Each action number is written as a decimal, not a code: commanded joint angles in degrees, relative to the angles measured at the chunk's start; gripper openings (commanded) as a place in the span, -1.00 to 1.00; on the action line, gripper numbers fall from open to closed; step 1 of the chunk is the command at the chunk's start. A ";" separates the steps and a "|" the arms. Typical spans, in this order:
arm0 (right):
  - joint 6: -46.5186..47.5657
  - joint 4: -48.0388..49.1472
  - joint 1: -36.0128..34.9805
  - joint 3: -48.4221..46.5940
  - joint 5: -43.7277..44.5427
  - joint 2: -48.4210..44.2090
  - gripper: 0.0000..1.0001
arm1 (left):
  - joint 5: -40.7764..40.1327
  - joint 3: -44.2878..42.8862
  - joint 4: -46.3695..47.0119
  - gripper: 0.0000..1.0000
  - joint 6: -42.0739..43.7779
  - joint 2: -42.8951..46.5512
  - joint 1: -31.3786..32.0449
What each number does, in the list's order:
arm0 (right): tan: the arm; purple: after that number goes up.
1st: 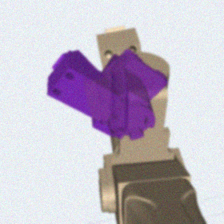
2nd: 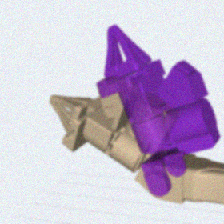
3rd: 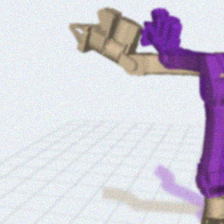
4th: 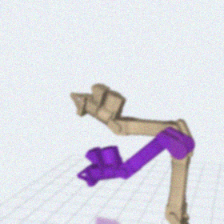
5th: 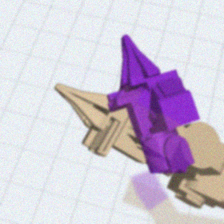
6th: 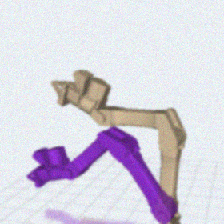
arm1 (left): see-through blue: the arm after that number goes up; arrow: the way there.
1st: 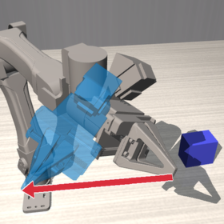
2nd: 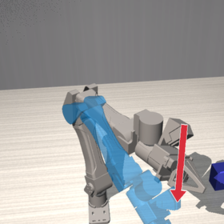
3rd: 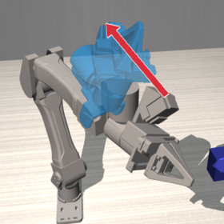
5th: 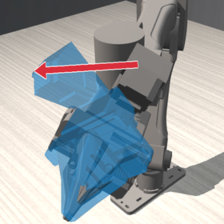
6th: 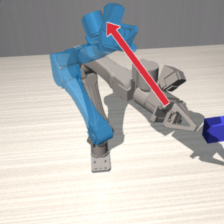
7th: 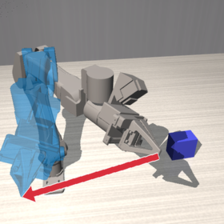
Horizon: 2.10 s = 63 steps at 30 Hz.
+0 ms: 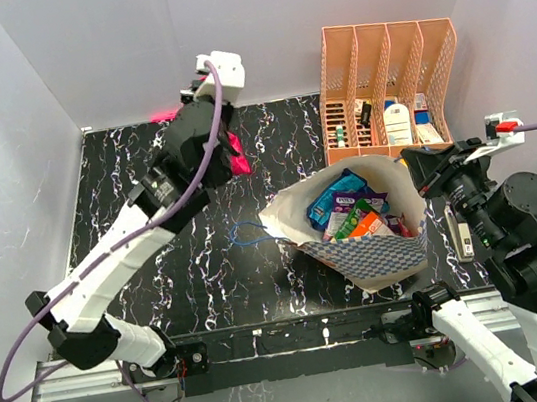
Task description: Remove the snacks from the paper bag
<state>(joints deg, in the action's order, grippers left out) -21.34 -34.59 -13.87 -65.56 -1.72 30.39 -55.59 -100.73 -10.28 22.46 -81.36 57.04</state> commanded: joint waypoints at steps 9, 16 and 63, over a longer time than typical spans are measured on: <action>3.76 7.25 -0.27 -5.52 -0.17 1.00 -0.85 | 0.64 8.34 -7.90 -1.00 -16.51 2.62 -23.82; 4.61 7.68 -0.28 -5.45 -1.83 1.51 -0.85 | -4.32 17.36 -14.06 -1.00 -22.23 7.21 -30.14; 6.73 7.07 -0.35 -4.16 -2.44 2.34 -0.85 | 50.10 29.48 -7.09 0.97 -47.50 -1.27 -48.90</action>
<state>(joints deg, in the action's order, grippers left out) -14.87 -35.44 -13.87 -67.46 -4.01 32.51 -20.18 -80.38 -24.38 -25.52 -93.32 8.71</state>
